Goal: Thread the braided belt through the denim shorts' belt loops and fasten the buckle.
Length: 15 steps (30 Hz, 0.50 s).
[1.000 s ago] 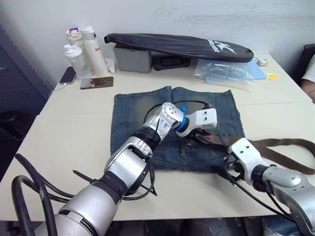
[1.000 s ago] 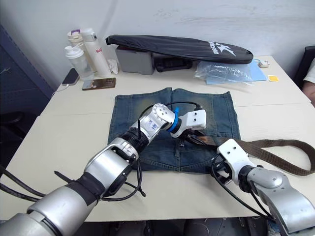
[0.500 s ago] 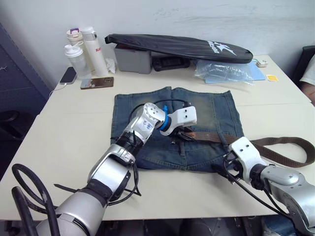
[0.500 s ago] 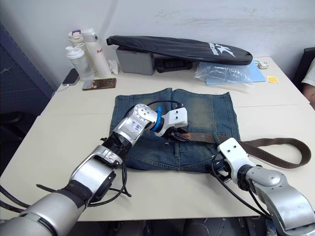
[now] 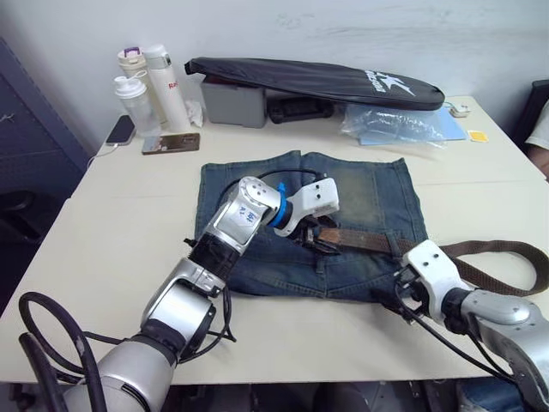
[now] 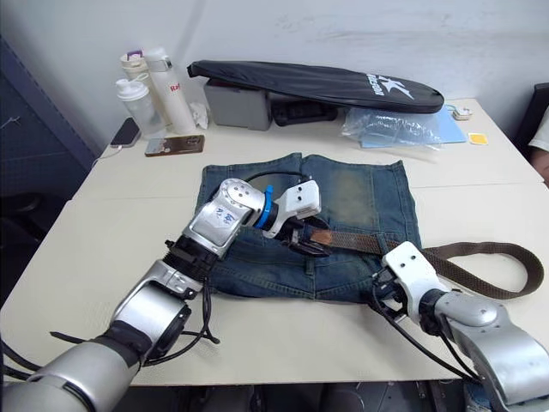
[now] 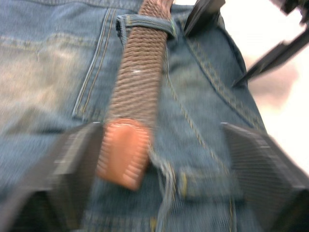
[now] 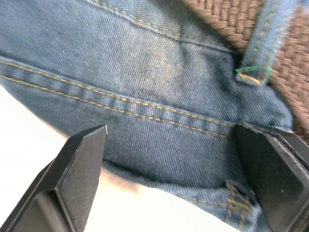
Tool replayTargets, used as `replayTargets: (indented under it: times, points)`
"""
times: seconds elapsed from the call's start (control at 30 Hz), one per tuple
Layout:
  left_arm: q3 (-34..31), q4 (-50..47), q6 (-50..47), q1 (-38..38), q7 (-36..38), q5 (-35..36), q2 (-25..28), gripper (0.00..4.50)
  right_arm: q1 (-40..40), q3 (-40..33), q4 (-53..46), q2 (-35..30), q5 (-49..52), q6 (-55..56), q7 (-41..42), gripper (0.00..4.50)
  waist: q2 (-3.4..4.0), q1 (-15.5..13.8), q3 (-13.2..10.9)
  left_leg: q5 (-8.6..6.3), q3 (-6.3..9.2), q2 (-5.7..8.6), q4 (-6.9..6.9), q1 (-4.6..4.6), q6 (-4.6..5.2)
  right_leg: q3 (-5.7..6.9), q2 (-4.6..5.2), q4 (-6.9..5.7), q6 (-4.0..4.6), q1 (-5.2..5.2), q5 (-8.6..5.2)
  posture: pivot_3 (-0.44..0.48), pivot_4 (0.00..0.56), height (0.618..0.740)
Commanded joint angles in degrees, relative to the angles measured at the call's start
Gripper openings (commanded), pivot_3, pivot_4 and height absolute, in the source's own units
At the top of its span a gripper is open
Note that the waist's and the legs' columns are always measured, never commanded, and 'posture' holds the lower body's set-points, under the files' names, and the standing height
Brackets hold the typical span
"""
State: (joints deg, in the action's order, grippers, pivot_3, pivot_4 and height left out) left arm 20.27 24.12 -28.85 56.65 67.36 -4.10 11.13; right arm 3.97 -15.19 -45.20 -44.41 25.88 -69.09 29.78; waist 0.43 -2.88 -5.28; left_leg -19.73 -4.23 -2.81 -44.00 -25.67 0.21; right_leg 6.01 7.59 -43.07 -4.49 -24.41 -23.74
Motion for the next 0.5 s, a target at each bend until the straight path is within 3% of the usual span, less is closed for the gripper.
replayTargets:
  times: [0.03,0.23,0.37,0.5]
  points:
    - [-1.7,-4.2,-0.2,1.3,1.6,2.2,3.1,4.44,-0.8,-6.5,-4.1,1.9,5.6,-2.2,2.1,4.50,0.00,0.0,0.0,0.00,0.01,0.00,0.00,-0.11,0.01,0.00,0.01,0.00,0.00,0.01,0.00,0.000,0.150,0.622]
    - [-4.0,-8.9,0.1,0.1,3.7,6.2,8.0,4.44,-4.8,-13.5,-5.0,14.7,15.0,-5.7,-2.0,4.50,0.08,0.1,0.1,0.01,0.40,-0.03,0.00,-0.28,0.02,-0.01,-0.03,0.00,0.01,-0.10,0.00,0.000,0.150,0.622]
    - [-5.9,-13.2,1.6,-2.9,3.2,8.5,10.6,4.44,-9.1,-17.5,-2.3,30.7,19.9,-7.1,-11.5,4.50,0.17,0.3,0.2,0.06,0.49,-0.02,-0.01,-0.34,0.10,-0.08,0.00,-0.09,0.05,-0.11,0.01,0.000,0.150,0.622]
    - [-8.7,-16.6,2.2,-4.7,1.5,10.9,12.5,4.44,-11.2,-23.8,2.4,45.2,31.9,-7.1,-21.5,4.50,0.35,0.6,0.3,0.05,0.50,-0.03,-0.06,-0.24,0.08,-0.12,-0.01,-0.67,0.19,-0.36,0.05,0.000,0.150,0.622]
